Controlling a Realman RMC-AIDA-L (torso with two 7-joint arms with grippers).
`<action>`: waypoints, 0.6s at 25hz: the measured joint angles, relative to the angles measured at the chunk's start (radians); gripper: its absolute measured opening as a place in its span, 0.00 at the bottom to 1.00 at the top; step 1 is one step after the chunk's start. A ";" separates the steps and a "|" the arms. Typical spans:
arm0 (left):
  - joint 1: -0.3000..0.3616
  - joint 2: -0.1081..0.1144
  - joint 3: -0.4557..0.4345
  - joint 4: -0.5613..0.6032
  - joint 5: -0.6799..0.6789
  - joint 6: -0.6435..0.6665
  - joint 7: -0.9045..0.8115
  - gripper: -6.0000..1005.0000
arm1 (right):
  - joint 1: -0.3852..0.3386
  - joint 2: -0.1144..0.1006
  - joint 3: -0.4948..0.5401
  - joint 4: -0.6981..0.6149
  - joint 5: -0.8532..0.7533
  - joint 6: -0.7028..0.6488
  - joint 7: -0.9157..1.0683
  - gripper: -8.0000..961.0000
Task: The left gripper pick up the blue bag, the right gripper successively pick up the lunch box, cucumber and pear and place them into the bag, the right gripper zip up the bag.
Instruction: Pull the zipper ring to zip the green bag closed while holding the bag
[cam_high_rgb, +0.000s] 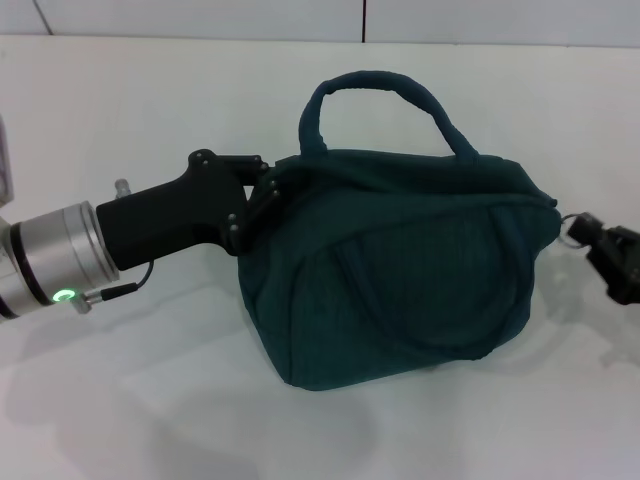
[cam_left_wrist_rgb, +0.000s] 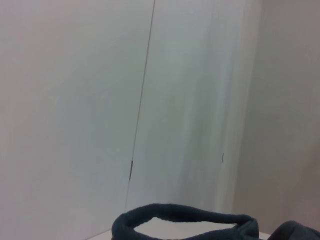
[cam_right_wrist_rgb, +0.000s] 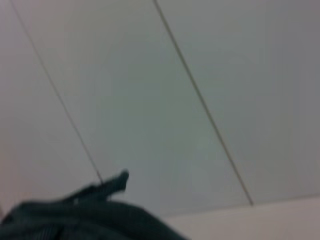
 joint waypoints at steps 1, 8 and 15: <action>-0.001 0.000 0.000 0.000 0.000 0.000 0.000 0.06 | 0.006 0.001 -0.014 0.000 0.000 0.012 0.001 0.02; -0.003 0.001 0.000 0.003 -0.001 -0.002 0.000 0.07 | 0.021 0.002 -0.039 -0.002 0.001 0.052 0.005 0.02; 0.002 0.003 -0.013 0.002 -0.001 -0.003 0.000 0.07 | -0.014 0.001 -0.029 -0.002 0.085 -0.014 -0.025 0.02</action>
